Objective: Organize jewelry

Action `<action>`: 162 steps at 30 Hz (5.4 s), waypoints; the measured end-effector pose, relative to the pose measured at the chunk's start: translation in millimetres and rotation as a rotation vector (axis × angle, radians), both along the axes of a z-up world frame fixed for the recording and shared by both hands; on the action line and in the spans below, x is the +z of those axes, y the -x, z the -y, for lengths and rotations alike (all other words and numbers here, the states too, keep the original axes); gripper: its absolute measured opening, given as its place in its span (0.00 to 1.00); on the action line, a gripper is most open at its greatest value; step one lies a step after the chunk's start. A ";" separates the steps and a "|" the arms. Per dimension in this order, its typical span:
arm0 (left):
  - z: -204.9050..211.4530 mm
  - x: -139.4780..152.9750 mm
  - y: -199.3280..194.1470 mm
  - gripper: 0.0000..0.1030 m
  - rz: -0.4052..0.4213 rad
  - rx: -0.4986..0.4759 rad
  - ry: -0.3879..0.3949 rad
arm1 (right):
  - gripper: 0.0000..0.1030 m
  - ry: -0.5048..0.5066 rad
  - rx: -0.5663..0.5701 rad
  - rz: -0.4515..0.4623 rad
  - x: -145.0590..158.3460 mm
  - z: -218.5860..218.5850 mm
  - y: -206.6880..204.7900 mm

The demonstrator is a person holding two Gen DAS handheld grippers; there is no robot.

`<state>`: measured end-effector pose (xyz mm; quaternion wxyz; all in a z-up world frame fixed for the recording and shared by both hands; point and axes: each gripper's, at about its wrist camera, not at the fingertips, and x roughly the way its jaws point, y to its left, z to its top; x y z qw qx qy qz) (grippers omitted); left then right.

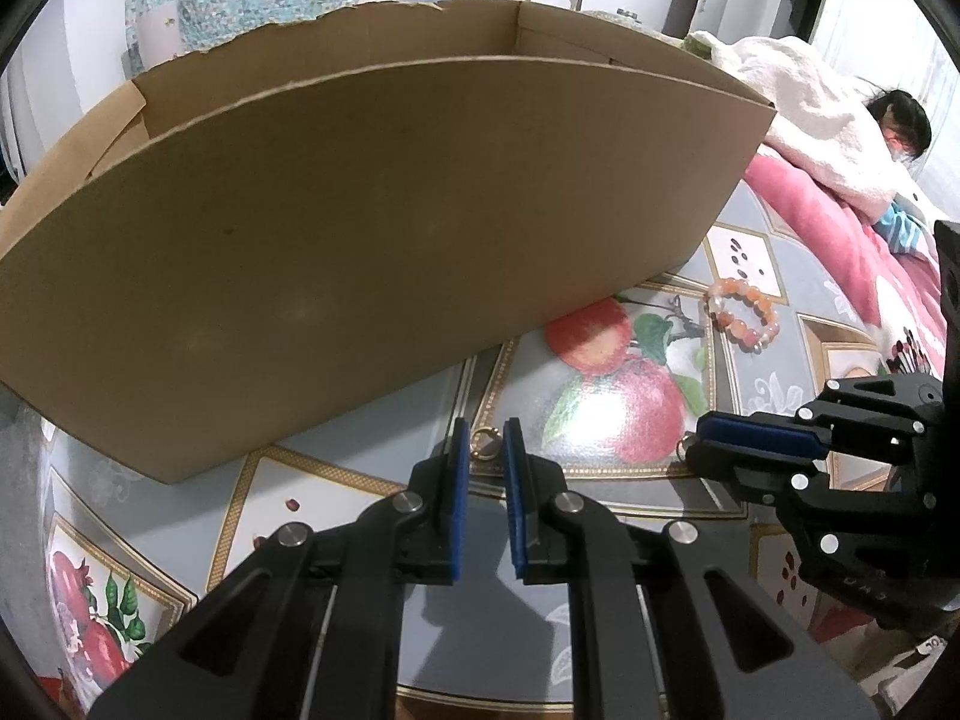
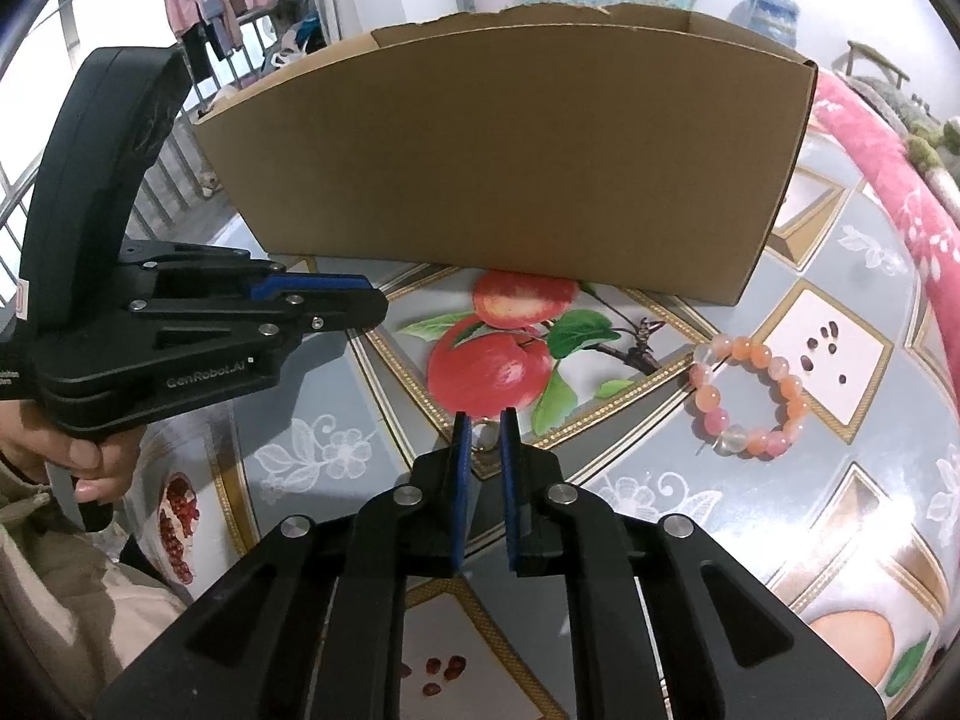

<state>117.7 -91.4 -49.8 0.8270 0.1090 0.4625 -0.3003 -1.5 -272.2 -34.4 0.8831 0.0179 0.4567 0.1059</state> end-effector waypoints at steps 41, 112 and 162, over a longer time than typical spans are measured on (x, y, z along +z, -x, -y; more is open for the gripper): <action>3.1 -0.3 -0.8 0.24 -0.022 -0.052 -0.034 | 0.06 0.059 0.011 -0.017 23.7 22.0 -8.5; -7.4 11.6 6.6 0.10 0.048 -0.034 -0.051 | 0.08 0.140 0.065 -0.014 23.2 -21.9 4.4; -7.9 127.9 -36.5 0.10 0.238 -0.033 0.152 | 0.08 0.038 -0.054 0.387 149.4 24.7 -36.4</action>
